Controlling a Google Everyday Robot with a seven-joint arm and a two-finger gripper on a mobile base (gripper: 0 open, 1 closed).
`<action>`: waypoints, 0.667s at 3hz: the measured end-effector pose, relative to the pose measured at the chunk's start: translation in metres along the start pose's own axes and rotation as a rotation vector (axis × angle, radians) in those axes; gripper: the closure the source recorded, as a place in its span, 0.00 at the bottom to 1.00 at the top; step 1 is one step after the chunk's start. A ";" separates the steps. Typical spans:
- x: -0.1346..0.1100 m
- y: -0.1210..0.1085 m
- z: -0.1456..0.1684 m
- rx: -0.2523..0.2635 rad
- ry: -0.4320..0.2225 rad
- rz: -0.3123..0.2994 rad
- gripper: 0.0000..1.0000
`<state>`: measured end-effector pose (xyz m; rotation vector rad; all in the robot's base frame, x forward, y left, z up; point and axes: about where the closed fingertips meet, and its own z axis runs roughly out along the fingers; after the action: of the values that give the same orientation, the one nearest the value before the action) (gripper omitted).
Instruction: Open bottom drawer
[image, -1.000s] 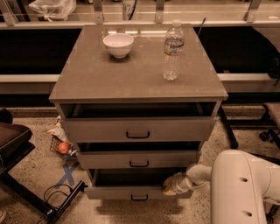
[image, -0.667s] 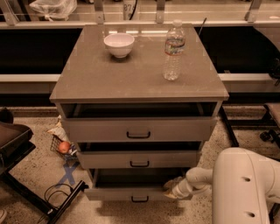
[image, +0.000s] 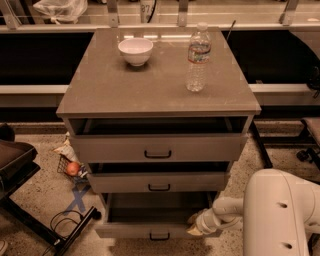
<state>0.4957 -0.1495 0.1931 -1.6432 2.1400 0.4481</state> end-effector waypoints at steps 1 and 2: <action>0.018 0.016 -0.002 -0.042 0.014 0.017 1.00; 0.017 0.017 -0.005 -0.043 0.015 0.017 1.00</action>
Offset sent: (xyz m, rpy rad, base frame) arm -0.1446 -0.1021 -0.0166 -0.0994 0.2047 -0.1439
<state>0.4751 -0.1617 0.1888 -1.6574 2.1708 0.4919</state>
